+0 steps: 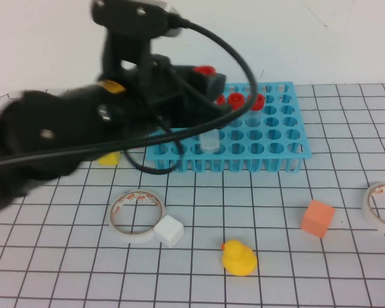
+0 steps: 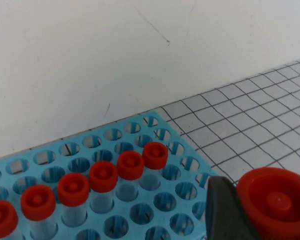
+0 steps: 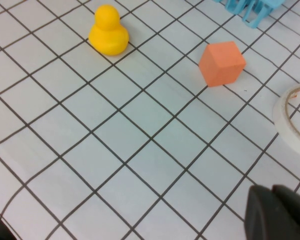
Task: Place the test tubes
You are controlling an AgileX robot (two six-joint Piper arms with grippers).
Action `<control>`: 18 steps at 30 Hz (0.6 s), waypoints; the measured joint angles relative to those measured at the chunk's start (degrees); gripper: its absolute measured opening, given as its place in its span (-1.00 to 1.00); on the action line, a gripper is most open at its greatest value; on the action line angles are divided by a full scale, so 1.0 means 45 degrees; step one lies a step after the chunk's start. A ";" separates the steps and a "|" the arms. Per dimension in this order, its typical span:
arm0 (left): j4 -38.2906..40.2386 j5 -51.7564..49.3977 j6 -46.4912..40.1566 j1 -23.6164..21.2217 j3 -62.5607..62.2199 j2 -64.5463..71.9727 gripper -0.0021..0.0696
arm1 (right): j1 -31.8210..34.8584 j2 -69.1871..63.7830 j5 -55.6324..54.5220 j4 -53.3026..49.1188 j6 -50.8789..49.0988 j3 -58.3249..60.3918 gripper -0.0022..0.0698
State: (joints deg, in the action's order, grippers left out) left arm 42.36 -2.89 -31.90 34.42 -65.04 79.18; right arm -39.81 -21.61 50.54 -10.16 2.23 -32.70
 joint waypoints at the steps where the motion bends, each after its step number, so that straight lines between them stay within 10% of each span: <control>1: 0.0149 0.0265 0.0219 0.0135 -0.0024 0.0247 -0.20 | 0.0000 0.0000 0.0000 0.0000 0.0000 0.0000 -0.94; 5: -0.0353 0.1982 0.1750 0.0636 -0.0045 0.1155 -0.20 | 0.0000 0.0000 0.0000 0.0000 0.0000 0.0000 -0.94; 11: -0.6493 0.6039 0.8039 0.1323 -0.0199 0.2561 -0.20 | 0.0000 0.0000 0.0000 0.0000 0.0000 0.0000 -0.94; 18: -0.8428 0.7267 0.8696 0.1445 -0.1209 0.4257 -0.20 | 0.0000 0.0000 0.0000 0.0000 0.0000 0.0000 -0.94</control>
State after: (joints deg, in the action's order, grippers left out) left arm 4.43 29.82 7.24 40.92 -70.48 98.33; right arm -39.81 -21.61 50.54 -10.16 2.23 -32.70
